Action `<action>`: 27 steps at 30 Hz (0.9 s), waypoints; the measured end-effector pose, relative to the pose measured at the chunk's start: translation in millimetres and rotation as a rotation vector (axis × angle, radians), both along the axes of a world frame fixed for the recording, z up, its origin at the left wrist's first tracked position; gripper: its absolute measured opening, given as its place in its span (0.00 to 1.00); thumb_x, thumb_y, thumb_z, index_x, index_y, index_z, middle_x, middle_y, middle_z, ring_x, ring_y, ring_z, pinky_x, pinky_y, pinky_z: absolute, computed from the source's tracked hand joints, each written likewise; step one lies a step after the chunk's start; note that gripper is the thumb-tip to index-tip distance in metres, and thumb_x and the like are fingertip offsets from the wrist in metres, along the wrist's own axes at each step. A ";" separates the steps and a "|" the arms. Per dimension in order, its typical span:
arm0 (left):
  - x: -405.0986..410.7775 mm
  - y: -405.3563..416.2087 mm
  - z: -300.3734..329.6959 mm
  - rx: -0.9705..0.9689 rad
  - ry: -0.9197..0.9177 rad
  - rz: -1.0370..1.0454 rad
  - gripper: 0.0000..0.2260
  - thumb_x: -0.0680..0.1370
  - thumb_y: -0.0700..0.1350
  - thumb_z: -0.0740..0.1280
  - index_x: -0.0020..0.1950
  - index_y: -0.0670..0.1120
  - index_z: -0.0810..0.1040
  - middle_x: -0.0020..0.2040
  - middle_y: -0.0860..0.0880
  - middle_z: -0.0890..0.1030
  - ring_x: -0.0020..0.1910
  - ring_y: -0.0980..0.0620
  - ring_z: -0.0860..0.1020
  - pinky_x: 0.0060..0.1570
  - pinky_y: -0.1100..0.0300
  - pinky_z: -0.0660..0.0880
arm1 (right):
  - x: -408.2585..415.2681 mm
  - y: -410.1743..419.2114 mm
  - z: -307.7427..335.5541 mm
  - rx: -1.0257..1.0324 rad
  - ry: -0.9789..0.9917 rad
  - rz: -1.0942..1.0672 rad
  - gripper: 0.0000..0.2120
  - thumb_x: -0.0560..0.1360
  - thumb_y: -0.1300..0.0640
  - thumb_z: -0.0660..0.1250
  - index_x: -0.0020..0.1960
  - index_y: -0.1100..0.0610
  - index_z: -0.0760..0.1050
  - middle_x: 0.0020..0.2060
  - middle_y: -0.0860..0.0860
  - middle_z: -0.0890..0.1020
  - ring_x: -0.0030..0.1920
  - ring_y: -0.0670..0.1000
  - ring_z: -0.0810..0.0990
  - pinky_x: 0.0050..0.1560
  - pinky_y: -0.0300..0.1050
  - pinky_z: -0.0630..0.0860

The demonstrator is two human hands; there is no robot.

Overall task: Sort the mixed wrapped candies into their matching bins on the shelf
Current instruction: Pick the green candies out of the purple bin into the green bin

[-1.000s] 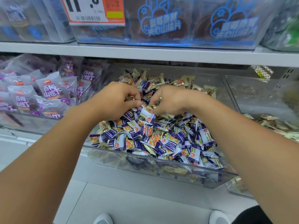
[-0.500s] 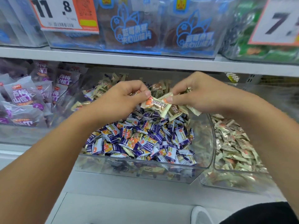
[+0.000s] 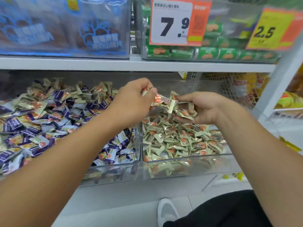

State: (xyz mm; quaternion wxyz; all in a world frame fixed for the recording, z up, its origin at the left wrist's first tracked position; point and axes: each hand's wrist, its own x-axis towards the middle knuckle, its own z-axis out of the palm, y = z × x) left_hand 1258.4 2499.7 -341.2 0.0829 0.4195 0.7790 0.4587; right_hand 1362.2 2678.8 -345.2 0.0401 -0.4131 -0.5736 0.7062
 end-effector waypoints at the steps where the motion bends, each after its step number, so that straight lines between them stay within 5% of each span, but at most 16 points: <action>1: 2.0 7.4 0.6 -0.014 0.041 0.005 0.10 0.83 0.50 0.61 0.43 0.49 0.74 0.34 0.51 0.81 0.20 0.62 0.72 0.21 0.66 0.64 | 1.6 4.7 -2.7 0.006 0.002 -0.015 0.11 0.79 0.59 0.67 0.59 0.64 0.78 0.49 0.60 0.86 0.46 0.58 0.85 0.50 0.53 0.83; 3: 1.0 20.6 1.2 -0.056 0.142 0.042 0.10 0.83 0.51 0.61 0.44 0.50 0.74 0.35 0.53 0.79 0.27 0.61 0.74 0.27 0.63 0.67 | 4.5 12.7 -8.6 0.046 -0.008 -0.031 0.15 0.78 0.59 0.67 0.62 0.64 0.78 0.50 0.59 0.85 0.47 0.54 0.81 0.56 0.47 0.78; 6: -5.0 40.4 1.1 -0.139 0.213 0.034 0.07 0.83 0.52 0.60 0.50 0.51 0.75 0.40 0.51 0.81 0.34 0.59 0.78 0.33 0.61 0.69 | 9.2 20.4 -10.2 0.080 0.004 -0.027 0.10 0.79 0.58 0.67 0.59 0.58 0.78 0.39 0.53 0.85 0.34 0.50 0.83 0.37 0.41 0.80; 8: -7.8 53.7 -1.4 -0.211 0.221 -0.047 0.07 0.83 0.50 0.59 0.53 0.51 0.75 0.43 0.48 0.82 0.35 0.55 0.79 0.33 0.62 0.71 | 11.6 23.7 -8.9 0.135 0.003 -0.029 0.11 0.80 0.57 0.65 0.62 0.55 0.77 0.43 0.51 0.87 0.39 0.53 0.87 0.34 0.43 0.80; 11: -9.9 62.8 -6.9 -0.314 0.042 -0.214 0.15 0.84 0.51 0.57 0.70 0.53 0.71 0.60 0.48 0.81 0.55 0.46 0.81 0.51 0.55 0.76 | 12.4 26.5 -8.6 0.186 0.008 0.000 0.14 0.80 0.57 0.65 0.65 0.56 0.76 0.47 0.52 0.87 0.44 0.55 0.87 0.53 0.51 0.80; 13: -10.8 60.3 -7.4 -0.351 0.068 -0.291 0.21 0.84 0.53 0.56 0.77 0.54 0.63 0.72 0.51 0.71 0.69 0.50 0.72 0.65 0.58 0.68 | 11.1 28.0 -9.9 0.239 -0.032 0.024 0.15 0.79 0.56 0.66 0.65 0.57 0.77 0.49 0.53 0.87 0.48 0.55 0.87 0.64 0.58 0.74; 17: -15.0 37.7 -1.1 -0.255 0.298 -0.257 0.19 0.84 0.49 0.57 0.76 0.50 0.66 0.72 0.51 0.73 0.69 0.53 0.72 0.65 0.61 0.67 | 5.8 21.4 -8.8 0.298 -0.056 0.040 0.10 0.78 0.56 0.67 0.57 0.59 0.80 0.42 0.53 0.85 0.39 0.53 0.83 0.42 0.47 0.80; 18: -16.7 28.6 0.4 -0.241 0.315 -0.246 0.18 0.84 0.48 0.57 0.75 0.50 0.68 0.70 0.51 0.74 0.68 0.54 0.72 0.63 0.63 0.66 | 4.8 18.6 -7.5 0.336 -0.057 0.044 0.09 0.78 0.56 0.68 0.55 0.58 0.81 0.44 0.52 0.85 0.43 0.54 0.83 0.44 0.48 0.80; 21: -26.6 -3.6 0.2 -0.222 0.404 -0.198 0.16 0.84 0.48 0.59 0.71 0.51 0.72 0.67 0.53 0.76 0.65 0.54 0.73 0.61 0.60 0.68 | 1.5 0.3 0.9 0.613 -0.134 0.092 0.10 0.79 0.54 0.67 0.58 0.54 0.82 0.57 0.50 0.82 0.57 0.55 0.79 0.54 0.52 0.75; 25: -51.7 -57.4 -9.1 -0.418 0.548 -0.163 0.22 0.81 0.56 0.61 0.74 0.53 0.69 0.70 0.52 0.74 0.67 0.52 0.72 0.66 0.56 0.67 | -10.1 -50.6 16.4 1.154 0.026 0.125 0.11 0.80 0.56 0.64 0.57 0.55 0.83 0.43 0.48 0.83 0.42 0.47 0.79 0.42 0.43 0.74; 27: -74.2 -88.8 -19.2 -0.586 0.580 -0.080 0.29 0.78 0.64 0.61 0.76 0.53 0.66 0.72 0.51 0.72 0.69 0.51 0.70 0.68 0.55 0.66 | -18.8 -92.8 22.3 1.374 0.255 0.124 0.11 0.78 0.59 0.63 0.50 0.52 0.84 0.41 0.44 0.82 0.44 0.45 0.80 0.47 0.44 0.77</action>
